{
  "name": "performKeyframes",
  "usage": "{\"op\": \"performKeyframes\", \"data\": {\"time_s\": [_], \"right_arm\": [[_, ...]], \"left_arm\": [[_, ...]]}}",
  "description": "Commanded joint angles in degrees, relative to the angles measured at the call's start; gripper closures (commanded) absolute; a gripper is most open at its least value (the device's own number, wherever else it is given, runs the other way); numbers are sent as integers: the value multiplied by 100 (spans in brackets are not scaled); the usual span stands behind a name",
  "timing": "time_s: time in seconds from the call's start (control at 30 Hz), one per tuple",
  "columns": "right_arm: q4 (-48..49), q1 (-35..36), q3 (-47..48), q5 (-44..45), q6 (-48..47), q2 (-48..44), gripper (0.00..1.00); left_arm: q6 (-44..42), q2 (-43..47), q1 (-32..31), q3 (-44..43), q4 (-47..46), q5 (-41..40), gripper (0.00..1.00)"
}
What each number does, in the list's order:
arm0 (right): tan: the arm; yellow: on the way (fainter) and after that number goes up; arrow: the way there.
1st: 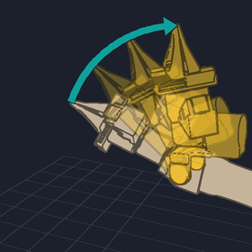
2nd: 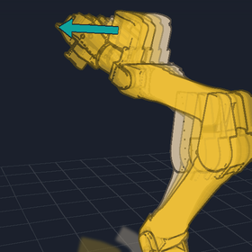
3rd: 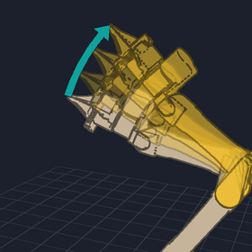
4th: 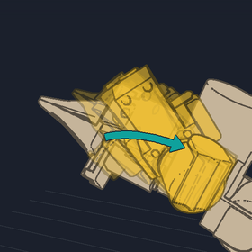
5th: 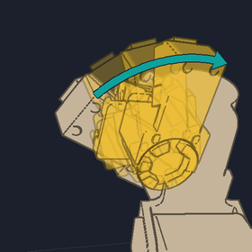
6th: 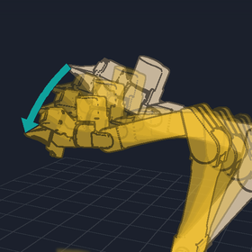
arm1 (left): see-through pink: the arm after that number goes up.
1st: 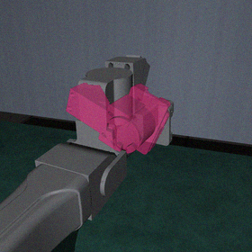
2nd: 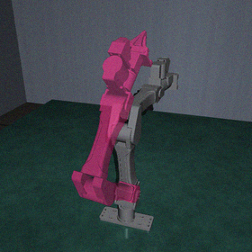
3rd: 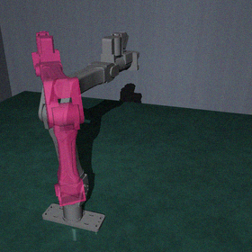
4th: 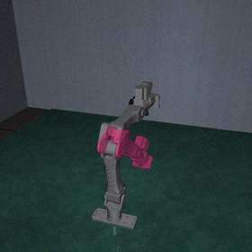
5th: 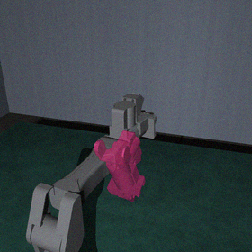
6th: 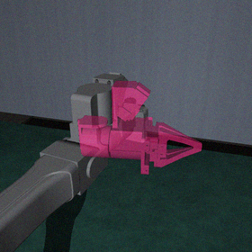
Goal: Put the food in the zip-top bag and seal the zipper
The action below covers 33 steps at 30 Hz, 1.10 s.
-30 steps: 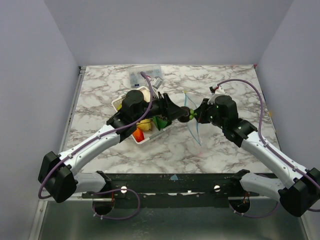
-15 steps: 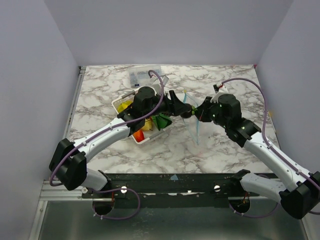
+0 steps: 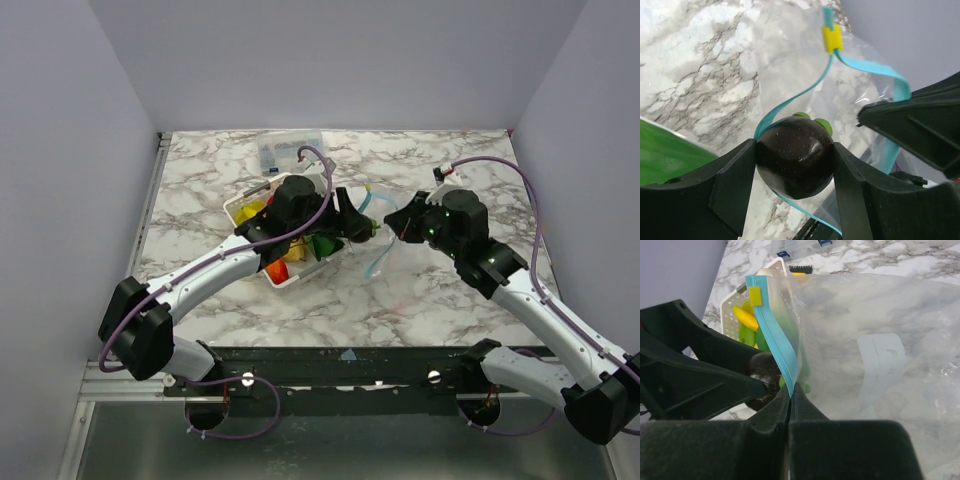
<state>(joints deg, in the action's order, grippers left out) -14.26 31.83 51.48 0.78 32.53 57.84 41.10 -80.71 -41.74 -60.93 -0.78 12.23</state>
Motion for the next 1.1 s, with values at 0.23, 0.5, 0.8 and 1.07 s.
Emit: {"op": "performKeyframes", "data": {"time_s": [0.23,0.5,0.8,1.07], "right_arm": [[322,40,35,130,11,-165,99],[363,40,-44,179,-36,-100,99],[322,41,-47,302,-119,-52,99],[249,40,-103,473,-209,-220,99]], "left_arm": [[-361,-125,-177,-590,957,235,40],[-551,275,-186,-717,1185,620,1],[-1056,926,-14,-695,1680,527,2],[-1359,1676,497,-64,2069,115,3]]}}
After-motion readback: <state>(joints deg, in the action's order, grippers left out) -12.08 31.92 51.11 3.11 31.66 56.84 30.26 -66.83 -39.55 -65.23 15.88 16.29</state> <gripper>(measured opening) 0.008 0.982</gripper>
